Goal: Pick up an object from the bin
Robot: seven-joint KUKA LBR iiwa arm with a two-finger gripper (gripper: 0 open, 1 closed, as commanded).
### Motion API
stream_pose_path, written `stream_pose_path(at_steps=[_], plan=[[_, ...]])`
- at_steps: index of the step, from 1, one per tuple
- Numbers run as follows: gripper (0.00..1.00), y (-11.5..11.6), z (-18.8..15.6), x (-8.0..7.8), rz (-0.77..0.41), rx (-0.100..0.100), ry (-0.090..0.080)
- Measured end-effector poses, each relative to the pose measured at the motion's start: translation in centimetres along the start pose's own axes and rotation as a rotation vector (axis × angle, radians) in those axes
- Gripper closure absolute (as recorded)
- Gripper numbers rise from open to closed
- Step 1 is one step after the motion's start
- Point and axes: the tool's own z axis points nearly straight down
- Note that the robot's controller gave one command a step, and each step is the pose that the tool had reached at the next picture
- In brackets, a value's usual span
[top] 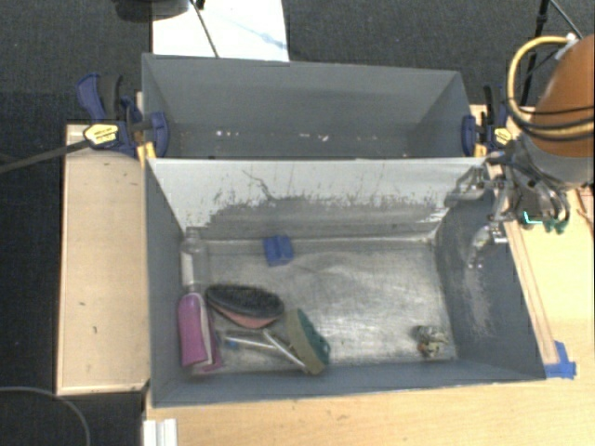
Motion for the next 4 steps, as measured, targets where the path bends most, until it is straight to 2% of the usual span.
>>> stream_pose_path(at_steps=[1,2,3,4], plan=[[0.0,7.8,10.7,7.0,0.081,-0.004,0.005],[0.0,7.9,10.2,4.3,0.101,-0.001,-0.01],[0.0,9.3,16.5,-1.0,0.197,0.0,-0.009],[0.0,13.6,17.1,-1.5,0.217,0.001,-0.015]])
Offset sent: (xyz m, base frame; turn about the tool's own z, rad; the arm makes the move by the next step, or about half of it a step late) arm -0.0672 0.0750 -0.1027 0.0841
